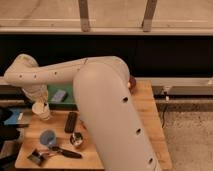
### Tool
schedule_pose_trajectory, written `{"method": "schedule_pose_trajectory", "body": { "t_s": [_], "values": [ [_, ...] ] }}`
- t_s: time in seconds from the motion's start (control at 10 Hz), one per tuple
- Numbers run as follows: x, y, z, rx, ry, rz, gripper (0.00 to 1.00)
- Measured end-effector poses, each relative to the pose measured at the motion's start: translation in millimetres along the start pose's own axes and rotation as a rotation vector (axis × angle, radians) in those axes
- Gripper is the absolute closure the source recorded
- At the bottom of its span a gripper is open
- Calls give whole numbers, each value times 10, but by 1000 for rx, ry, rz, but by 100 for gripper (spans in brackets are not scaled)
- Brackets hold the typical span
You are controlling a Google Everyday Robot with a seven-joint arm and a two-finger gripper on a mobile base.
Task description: Place fork in paper cup
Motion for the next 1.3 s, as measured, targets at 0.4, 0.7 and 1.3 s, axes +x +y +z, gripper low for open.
{"method": "schedule_pose_trajectory", "body": {
  "t_s": [0.4, 0.7, 1.3],
  "values": [
    [-6, 16, 144, -55, 1, -2, 71],
    [-40, 52, 52, -57, -31, -27, 40],
    [-204, 84, -254, -25, -89, -75, 20]
  ]
}}
